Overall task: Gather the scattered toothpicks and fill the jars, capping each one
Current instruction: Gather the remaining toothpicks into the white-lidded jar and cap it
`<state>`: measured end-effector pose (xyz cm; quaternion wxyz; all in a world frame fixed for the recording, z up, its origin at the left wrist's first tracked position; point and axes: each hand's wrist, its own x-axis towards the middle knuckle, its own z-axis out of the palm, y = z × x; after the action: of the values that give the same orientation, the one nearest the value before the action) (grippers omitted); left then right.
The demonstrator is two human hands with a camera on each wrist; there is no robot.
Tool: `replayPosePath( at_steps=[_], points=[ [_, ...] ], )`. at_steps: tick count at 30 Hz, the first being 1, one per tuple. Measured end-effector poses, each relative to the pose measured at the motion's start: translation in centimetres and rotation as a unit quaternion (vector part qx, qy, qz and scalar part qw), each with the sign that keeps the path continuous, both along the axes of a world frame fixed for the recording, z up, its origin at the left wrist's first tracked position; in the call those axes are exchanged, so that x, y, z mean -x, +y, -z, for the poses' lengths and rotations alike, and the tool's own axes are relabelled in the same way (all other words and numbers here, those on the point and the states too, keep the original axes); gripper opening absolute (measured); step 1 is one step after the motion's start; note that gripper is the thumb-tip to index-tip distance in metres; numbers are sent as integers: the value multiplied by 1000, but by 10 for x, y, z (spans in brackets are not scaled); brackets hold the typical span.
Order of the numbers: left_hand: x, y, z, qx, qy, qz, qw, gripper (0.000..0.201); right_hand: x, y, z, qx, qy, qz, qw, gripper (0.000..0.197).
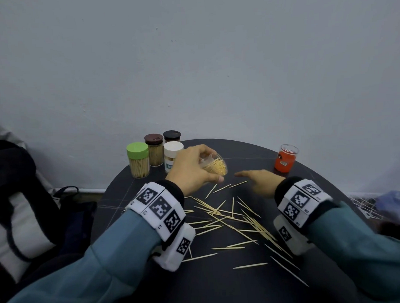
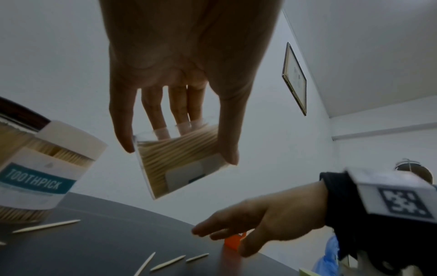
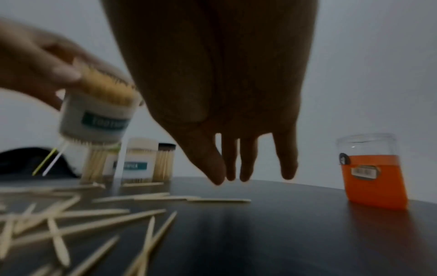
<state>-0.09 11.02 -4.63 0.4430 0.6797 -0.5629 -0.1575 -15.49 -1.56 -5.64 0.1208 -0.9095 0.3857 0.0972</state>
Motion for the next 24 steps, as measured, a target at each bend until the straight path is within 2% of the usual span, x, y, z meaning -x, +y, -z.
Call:
replayPosePath(
  at_steps=[4, 6, 14, 19, 24],
  points=[
    [1, -1, -2, -5, -1, 1, 1000, 55, -4, 5, 6, 10, 99, -38, 994, 64],
    [1, -1, -3, -4, -9, -1, 1000, 54, 0, 9, 8, 12, 118, -42, 992, 63],
    [7, 2, -6, -9, -25, 3, 1000, 56, 36, 40, 6, 2, 122, -22, 992, 49],
    [11, 5, -7, -15, -35, 3, 999, 56, 51, 59, 7, -26, 104, -37, 994, 67],
    [14, 6, -7, -18, -30, 8, 999, 56, 49, 59, 9, 5, 52, -21, 998, 46]
  ],
)
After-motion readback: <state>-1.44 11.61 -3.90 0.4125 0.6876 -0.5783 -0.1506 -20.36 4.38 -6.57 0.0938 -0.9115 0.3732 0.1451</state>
